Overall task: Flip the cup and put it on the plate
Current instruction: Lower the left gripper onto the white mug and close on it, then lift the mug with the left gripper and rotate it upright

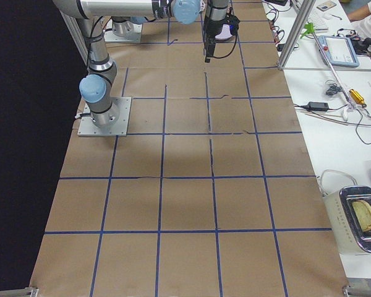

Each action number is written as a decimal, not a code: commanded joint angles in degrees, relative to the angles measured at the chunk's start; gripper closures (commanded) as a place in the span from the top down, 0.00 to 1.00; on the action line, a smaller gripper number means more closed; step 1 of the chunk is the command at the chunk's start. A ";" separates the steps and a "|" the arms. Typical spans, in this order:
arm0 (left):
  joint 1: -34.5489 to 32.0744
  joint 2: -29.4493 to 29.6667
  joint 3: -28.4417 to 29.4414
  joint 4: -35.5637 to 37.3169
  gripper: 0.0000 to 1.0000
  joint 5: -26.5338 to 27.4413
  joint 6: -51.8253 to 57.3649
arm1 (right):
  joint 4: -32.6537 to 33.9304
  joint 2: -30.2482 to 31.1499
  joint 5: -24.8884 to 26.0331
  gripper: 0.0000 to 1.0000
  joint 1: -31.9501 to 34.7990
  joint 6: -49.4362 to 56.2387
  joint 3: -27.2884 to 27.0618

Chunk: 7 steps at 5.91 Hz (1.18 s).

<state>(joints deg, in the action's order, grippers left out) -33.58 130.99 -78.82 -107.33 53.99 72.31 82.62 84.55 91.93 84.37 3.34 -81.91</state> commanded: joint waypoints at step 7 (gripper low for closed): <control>-5.59 -12.13 0.77 -3.52 0.00 -0.65 -10.39 | 0.00 0.00 0.00 1.00 0.00 0.00 0.00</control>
<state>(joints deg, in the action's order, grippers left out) -36.68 121.10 -78.35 -111.69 53.02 65.33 82.62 84.55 91.93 84.37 3.34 -81.92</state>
